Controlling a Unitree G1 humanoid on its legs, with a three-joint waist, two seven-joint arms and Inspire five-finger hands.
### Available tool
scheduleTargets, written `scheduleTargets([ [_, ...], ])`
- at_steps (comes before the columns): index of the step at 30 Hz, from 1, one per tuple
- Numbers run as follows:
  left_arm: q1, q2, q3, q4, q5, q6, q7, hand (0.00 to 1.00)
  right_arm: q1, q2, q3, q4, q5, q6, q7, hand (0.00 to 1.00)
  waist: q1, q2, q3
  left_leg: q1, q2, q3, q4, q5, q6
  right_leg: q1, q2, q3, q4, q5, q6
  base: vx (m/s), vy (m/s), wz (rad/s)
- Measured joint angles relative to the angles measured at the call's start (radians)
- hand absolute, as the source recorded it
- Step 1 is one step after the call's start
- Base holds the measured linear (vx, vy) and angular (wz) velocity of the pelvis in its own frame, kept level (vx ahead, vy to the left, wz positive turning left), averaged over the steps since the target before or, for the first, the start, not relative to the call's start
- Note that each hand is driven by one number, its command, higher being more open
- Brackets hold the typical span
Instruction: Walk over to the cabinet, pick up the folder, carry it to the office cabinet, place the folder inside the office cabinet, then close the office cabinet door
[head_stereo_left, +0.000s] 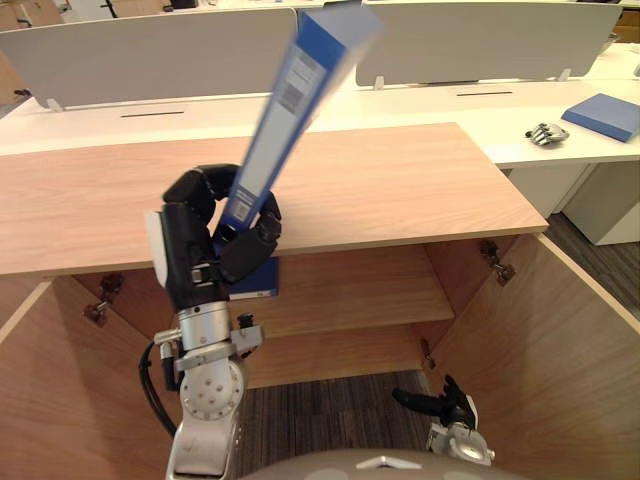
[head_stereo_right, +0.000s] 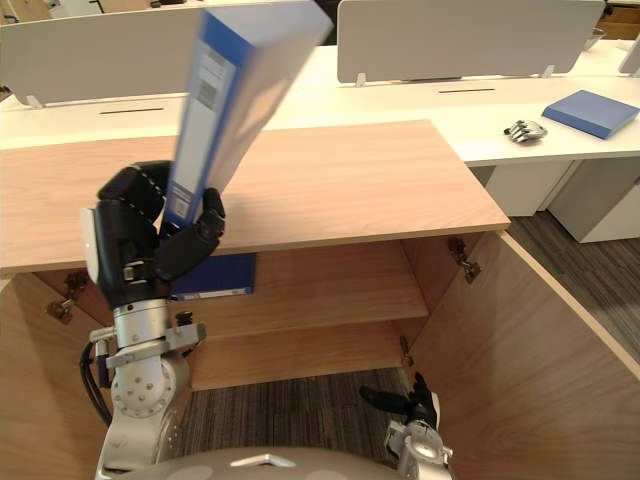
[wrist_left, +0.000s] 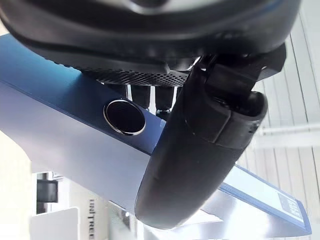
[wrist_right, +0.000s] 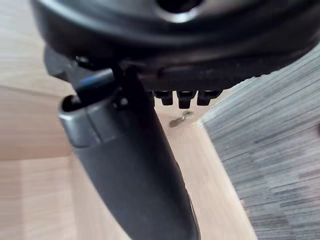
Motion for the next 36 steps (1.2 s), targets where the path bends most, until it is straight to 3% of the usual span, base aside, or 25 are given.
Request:
scheduleTargets([
  [8,-0.001,-0.025,0.005,-0.060,-0.365,-0.050,-0.118,0.00,0.027,0.024,-0.002,-0.281,0.001,-0.012,-0.016,1.00,-0.002,0.001,0.000,-0.010,0.001,0.003,0.016,-0.005,-0.001,-0.012,-0.001,0.005,0.006,0.000,0.000,0.00,0.001,-0.01],
  [18,-0.002,-0.010,-0.142,-0.061,-0.663,-0.044,-0.278,0.00,0.071,0.043,0.000,-0.684,0.000,-0.034,-0.015,1.00,-0.014,0.010,-0.006,-0.004,0.000,0.036,0.050,-0.032,0.002,-0.016,-0.006,0.037,0.017,0.001,0.001,-0.01,0.015,-0.10],
  [29,-0.003,0.022,-0.185,-0.049,-0.736,-0.017,-0.335,0.00,0.075,0.047,0.006,-1.042,0.001,-0.134,-0.015,1.00,-0.037,0.016,-0.010,0.006,0.002,0.083,0.074,-0.055,0.003,-0.031,-0.006,0.087,0.034,0.002,0.004,-0.01,0.010,-0.13],
  [36,-0.003,0.062,-0.183,0.022,-0.736,0.002,-0.372,0.00,0.012,0.009,0.006,-1.118,0.035,-0.165,0.003,1.00,-0.037,0.012,-0.012,0.007,0.000,0.084,0.076,-0.056,0.004,-0.032,-0.009,0.090,0.035,0.005,0.007,0.00,0.000,0.00],
])
